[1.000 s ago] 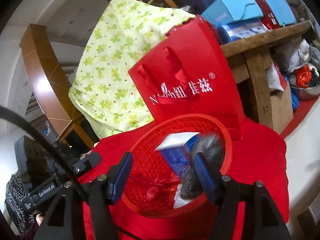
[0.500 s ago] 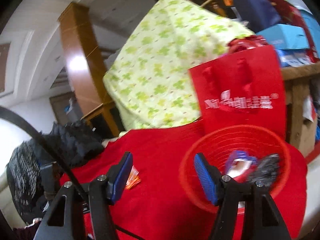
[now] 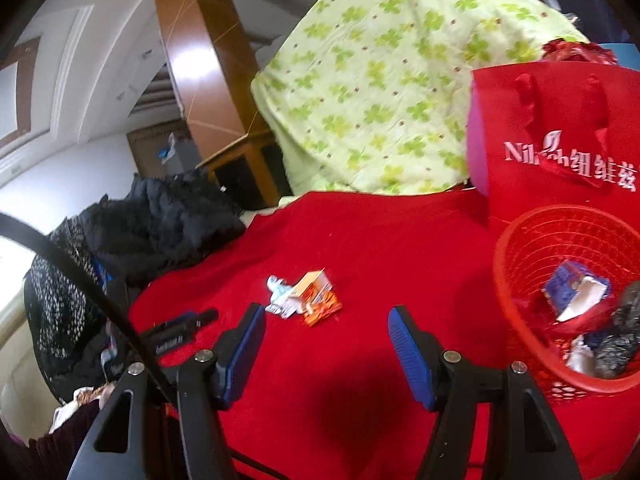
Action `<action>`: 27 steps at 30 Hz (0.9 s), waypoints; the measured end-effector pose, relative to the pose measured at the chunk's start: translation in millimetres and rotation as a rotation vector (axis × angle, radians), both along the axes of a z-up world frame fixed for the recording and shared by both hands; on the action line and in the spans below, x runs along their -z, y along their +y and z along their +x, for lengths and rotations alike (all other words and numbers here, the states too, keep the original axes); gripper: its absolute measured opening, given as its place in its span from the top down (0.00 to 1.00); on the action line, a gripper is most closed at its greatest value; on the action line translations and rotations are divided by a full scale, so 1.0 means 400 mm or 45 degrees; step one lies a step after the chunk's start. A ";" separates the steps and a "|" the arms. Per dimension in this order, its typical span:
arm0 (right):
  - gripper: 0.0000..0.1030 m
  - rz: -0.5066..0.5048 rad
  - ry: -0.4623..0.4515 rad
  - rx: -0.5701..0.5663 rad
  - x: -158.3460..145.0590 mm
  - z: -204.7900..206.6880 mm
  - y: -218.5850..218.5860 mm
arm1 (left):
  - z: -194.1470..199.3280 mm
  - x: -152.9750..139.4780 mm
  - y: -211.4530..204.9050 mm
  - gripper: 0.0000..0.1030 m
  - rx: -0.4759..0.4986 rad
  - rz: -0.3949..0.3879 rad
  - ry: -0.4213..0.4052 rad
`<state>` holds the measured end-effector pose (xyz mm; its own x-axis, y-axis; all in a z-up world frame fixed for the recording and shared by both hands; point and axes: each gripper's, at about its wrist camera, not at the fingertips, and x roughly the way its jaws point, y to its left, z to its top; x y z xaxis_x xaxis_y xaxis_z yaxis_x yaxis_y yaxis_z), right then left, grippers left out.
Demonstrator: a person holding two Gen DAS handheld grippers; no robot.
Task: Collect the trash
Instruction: 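Move both open tools back to the remaining trash on the cloth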
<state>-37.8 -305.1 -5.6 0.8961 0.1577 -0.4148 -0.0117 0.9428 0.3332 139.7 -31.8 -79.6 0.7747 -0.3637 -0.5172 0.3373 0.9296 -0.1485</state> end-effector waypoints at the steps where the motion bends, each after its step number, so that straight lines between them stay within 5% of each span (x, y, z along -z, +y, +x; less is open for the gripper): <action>1: 0.34 -0.003 0.014 -0.009 0.005 0.011 0.009 | 0.010 0.001 0.002 0.30 -0.007 0.010 -0.001; 12: 0.34 0.041 0.154 -0.055 0.065 0.125 0.063 | 0.113 0.069 0.039 0.31 -0.079 0.064 0.090; 27: 0.35 0.259 0.408 -0.013 0.207 0.377 0.080 | 0.126 0.089 0.060 0.30 -0.149 0.127 0.114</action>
<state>112.9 -273.1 -88.3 0.7239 0.2739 -0.6332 0.1147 0.8573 0.5019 190.2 -8.0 -115.3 0.7579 -0.2170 -0.6152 0.2152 0.9734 -0.0783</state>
